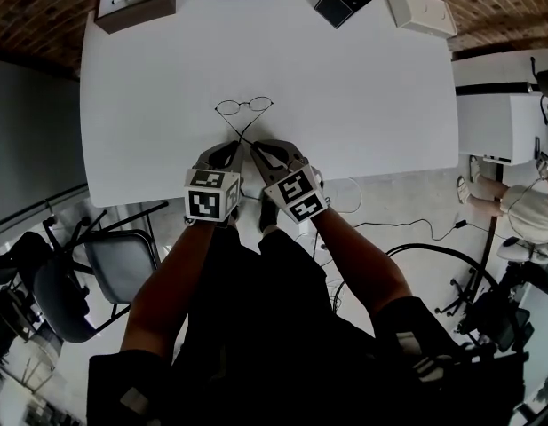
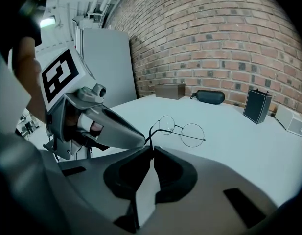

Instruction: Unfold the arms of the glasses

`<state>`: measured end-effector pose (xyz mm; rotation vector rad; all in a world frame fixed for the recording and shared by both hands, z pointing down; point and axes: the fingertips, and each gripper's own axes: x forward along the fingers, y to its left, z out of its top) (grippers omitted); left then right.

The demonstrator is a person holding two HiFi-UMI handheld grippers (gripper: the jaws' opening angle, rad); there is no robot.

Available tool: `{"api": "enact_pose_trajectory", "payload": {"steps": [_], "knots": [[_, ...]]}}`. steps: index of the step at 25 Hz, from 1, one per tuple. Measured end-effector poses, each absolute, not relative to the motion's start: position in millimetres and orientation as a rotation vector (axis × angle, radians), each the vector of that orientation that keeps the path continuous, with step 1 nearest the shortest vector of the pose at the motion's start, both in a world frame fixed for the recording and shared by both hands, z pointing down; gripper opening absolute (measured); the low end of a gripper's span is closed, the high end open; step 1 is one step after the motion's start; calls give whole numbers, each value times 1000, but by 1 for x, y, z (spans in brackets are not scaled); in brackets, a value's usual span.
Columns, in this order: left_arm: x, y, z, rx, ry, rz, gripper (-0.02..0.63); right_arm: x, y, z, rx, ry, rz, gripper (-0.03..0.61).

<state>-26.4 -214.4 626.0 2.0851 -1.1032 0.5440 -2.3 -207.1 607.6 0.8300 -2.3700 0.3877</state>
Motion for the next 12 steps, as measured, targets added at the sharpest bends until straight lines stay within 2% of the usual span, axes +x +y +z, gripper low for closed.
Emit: {"api": "enact_pose_trajectory", "payload": {"steps": [12], "knots": [[-31,-187,633,2082,-1017,536,32,-5,-193,639,757,-2324,378,26]]}}
